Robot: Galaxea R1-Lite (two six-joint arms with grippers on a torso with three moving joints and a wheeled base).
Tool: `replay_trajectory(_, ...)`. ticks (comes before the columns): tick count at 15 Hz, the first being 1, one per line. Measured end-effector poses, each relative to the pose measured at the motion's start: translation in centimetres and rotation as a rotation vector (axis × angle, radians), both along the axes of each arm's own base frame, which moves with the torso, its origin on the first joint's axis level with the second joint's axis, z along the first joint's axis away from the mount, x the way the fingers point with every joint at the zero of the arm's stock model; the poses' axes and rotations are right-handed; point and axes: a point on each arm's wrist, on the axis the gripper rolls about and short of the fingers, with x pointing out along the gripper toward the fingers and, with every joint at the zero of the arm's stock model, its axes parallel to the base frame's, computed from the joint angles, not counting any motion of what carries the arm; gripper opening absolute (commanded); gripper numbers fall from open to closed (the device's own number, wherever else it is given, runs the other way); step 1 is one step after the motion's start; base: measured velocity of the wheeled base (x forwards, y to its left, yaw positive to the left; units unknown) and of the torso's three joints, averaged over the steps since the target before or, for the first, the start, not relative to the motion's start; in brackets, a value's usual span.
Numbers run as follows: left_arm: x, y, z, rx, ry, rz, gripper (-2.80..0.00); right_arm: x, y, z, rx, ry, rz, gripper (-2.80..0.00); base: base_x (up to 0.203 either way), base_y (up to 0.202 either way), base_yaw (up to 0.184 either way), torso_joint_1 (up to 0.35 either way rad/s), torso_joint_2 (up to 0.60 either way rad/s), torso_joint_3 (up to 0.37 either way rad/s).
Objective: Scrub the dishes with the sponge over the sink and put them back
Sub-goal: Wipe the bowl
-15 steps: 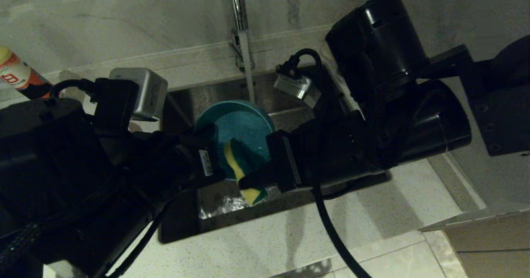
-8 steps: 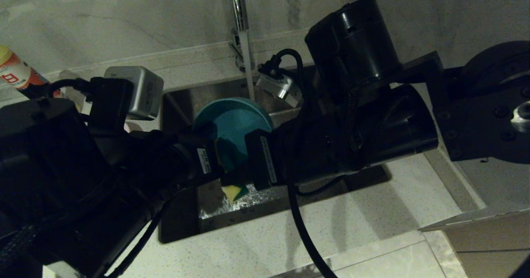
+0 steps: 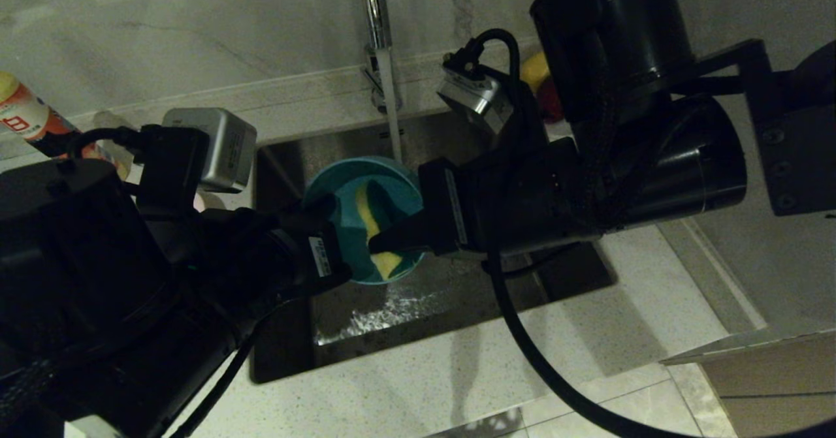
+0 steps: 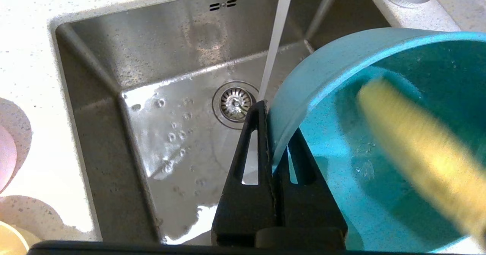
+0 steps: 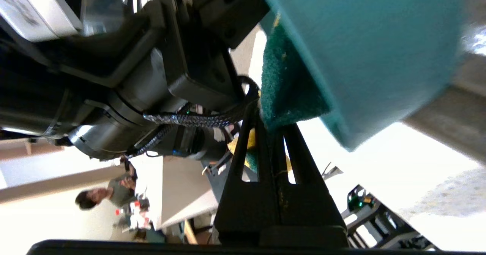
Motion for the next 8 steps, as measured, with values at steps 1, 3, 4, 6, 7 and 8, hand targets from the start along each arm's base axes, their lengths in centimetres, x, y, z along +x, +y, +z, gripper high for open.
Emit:
replay_trajectory(1,0.0,0.0,0.1,-0.001,-0.001,0.0,-2.8,0.0,-0.2,0.2,0.006,-0.006,-0.004,-2.8,0.0,0.0,0.0,0.0,0.0,0.0)
replay_trajectory(3,-0.1,0.1,0.0,-0.002,-0.001,0.0,-2.8,-0.1,-0.4,0.9,0.022,-0.021,-0.005,-2.8,0.0,0.0,0.0,0.0,0.0,0.0)
replay_trajectory(4,-0.1,0.1,0.0,-0.001,0.001,-0.002,-2.8,-0.1,-0.5,1.2,0.032,-0.029,-0.005,-2.8,0.0,0.0,0.0,0.0,0.0,0.0)
replay_trajectory(6,-0.2,0.2,-0.3,0.003,0.007,-0.003,-2.8,-0.1,-0.5,1.8,0.048,-0.044,-0.005,-2.8,0.0,0.0,0.0,0.0,0.0,0.0)
replay_trajectory(7,-0.2,0.3,-0.4,0.004,0.01,-0.003,-2.8,-0.2,-0.5,2.0,0.054,-0.05,-0.002,-2.8,0.0,0.0,0.0,0.0,0.0,0.0)
replay_trajectory(8,-0.2,0.3,-0.5,0.007,0.013,-0.002,-2.8,-0.2,-0.4,2.1,0.056,-0.052,0.001,-2.8,0.0,0.0,0.0,0.0,0.0,0.0)
